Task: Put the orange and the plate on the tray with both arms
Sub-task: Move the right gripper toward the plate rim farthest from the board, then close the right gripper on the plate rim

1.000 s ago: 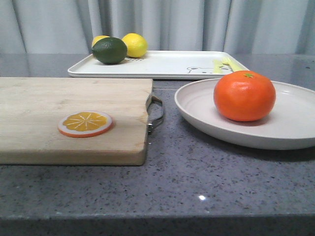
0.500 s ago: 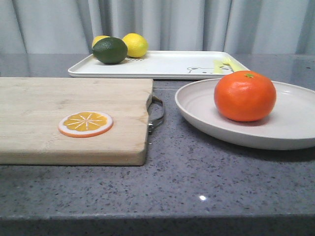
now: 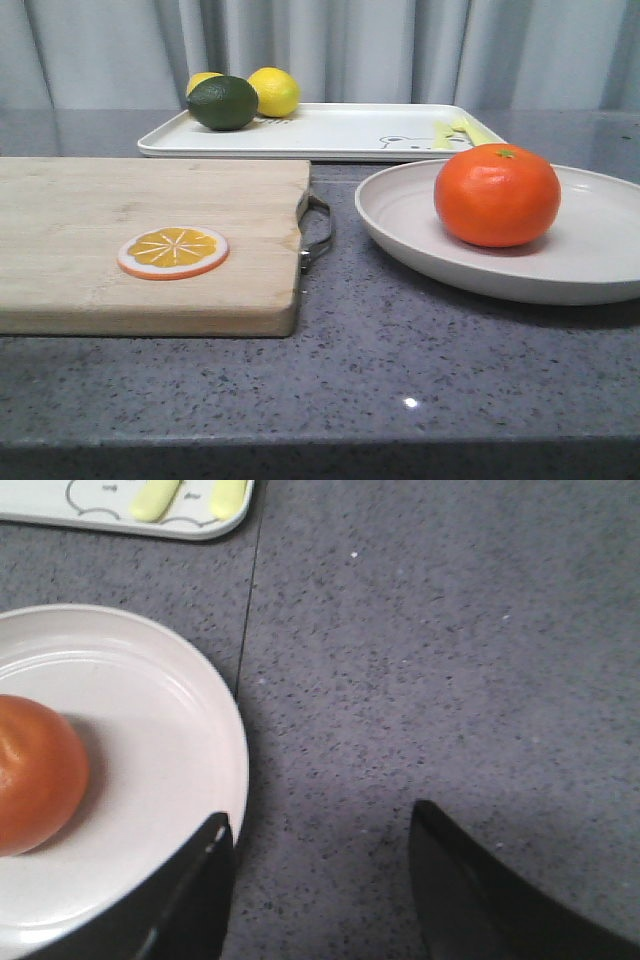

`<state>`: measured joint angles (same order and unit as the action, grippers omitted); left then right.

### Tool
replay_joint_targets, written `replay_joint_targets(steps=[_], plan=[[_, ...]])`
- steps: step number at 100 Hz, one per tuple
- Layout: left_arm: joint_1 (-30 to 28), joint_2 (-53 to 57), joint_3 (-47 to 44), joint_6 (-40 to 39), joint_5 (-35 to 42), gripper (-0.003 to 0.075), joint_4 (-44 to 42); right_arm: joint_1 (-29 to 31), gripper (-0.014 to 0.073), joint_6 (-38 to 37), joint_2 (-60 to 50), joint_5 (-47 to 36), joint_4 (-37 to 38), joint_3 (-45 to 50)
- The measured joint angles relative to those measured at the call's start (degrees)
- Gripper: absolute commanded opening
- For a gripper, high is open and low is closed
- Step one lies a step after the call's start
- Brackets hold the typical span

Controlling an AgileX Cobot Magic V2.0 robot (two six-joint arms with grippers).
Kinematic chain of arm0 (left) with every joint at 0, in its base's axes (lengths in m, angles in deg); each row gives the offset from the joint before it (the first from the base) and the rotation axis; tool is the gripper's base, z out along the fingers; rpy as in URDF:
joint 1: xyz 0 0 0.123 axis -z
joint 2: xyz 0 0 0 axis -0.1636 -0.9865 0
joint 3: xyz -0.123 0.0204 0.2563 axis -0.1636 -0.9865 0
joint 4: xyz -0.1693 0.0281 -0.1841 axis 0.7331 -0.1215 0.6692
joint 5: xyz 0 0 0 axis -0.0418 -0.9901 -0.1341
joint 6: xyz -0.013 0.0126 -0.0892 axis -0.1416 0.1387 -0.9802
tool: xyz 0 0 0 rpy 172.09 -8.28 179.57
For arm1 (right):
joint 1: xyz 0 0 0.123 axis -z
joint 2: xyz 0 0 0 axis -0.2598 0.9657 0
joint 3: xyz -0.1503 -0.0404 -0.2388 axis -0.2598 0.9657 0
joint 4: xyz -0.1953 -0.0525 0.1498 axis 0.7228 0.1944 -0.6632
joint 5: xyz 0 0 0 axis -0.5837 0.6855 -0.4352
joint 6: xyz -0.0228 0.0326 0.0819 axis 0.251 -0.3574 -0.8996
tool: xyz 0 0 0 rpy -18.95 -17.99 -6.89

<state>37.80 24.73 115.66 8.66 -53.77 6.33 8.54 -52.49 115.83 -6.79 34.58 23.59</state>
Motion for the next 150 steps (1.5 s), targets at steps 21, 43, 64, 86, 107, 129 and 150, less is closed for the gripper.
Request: replay_joint_targets(steps=[21,43,64,86,107,129,150], plan=[[0.00,0.00,0.00,0.00,0.00,-0.0020,0.00,-1.82,0.0414,0.13,10.56,3.00,-2.10,-4.78],[0.00,0.00,0.00,0.00,0.00,-0.0020,0.00,-1.82,0.0414,0.25,18.92,5.48,-6.06,-8.28],[0.00,0.00,0.00,0.00,0.00,-0.0020,0.00,-1.82,0.0414,0.25,23.61,6.01,-7.31,-9.09],[0.00,0.00,0.00,0.00,0.00,-0.0020,0.00,-1.82,0.0414,0.25,26.29,6.01,-7.94,-9.09],[0.00,0.00,0.00,0.00,0.00,-0.0020,0.00,-1.82,0.0385,0.25,28.12,6.01,-8.98,-9.19],[0.00,0.00,0.00,0.00,0.00,-0.0020,0.00,-1.95,0.0083,0.25,29.59,6.01,-10.23,-9.19],[0.00,0.00,0.00,0.00,0.00,-0.0020,0.00,-1.95,-0.0043,-0.02,29.59,5.03,-11.43,-9.68]])
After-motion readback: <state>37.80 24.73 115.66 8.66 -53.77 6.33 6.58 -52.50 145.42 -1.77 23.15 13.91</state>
